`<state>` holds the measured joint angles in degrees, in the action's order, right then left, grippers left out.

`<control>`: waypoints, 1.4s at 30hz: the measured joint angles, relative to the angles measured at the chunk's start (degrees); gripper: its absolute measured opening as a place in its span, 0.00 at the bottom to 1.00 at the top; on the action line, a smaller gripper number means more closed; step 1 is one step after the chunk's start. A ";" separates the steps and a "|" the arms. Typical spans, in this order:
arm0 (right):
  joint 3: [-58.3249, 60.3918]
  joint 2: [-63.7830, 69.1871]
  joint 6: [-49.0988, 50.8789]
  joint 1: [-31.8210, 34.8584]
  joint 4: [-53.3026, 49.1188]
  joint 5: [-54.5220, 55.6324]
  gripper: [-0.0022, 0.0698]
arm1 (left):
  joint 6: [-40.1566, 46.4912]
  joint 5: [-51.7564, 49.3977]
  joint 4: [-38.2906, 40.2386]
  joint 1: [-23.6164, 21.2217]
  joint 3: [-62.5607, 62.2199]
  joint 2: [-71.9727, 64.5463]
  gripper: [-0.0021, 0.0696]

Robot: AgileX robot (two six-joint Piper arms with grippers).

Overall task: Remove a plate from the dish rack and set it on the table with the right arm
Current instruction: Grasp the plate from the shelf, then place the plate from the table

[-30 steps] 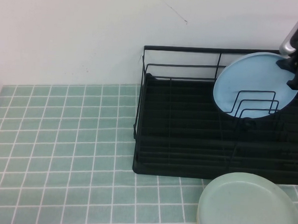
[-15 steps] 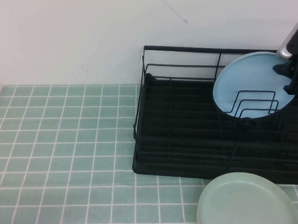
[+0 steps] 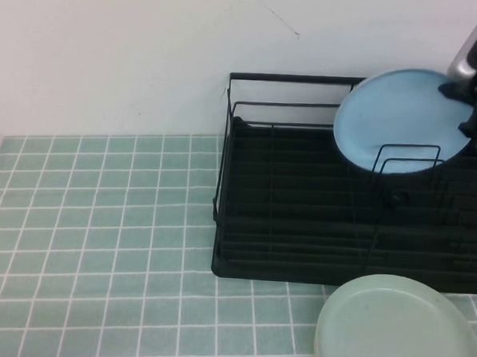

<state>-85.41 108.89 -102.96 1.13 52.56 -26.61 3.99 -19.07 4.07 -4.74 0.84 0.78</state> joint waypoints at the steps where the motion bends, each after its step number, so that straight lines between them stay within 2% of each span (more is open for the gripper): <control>1: 0.00 -1.00 0.00 0.00 -0.40 -0.72 0.16 | 0.00 0.00 0.00 0.00 0.00 0.00 0.02; 4: 0.00 -5.24 3.40 0.00 -3.39 -2.33 0.15 | 0.00 0.00 0.00 0.00 0.00 0.00 0.02; 7: -0.11 -10.81 11.22 0.00 -8.34 -3.92 0.14 | 0.00 0.00 0.00 0.00 0.00 0.00 0.02; 11: -0.11 -18.80 27.08 0.00 -15.76 -8.87 0.14 | 0.00 0.00 0.00 0.00 0.00 0.00 0.02; 17: 0.82 -30.65 53.34 0.00 -20.62 -26.84 0.14 | 0.00 0.00 0.00 0.00 0.00 0.00 0.02; 21: 7.53 -36.90 64.07 0.00 -21.65 -34.03 0.14 | 0.00 0.00 0.00 0.00 0.00 0.00 0.02; 28: 28.82 -46.90 72.56 0.00 -22.33 -33.51 0.14 | 0.05 0.00 0.00 0.00 0.00 0.00 0.02; 33: 40.64 -47.54 73.73 0.00 -22.36 -28.56 0.14 | 0.05 0.00 0.00 0.00 0.00 0.00 0.02; 42: 46.44 -40.15 71.02 0.00 -20.63 -22.41 0.14 | 0.05 0.00 0.00 0.00 0.00 0.00 0.02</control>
<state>-38.98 68.74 -31.93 1.13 31.93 -49.02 4.04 -19.07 4.07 -4.74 0.84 0.78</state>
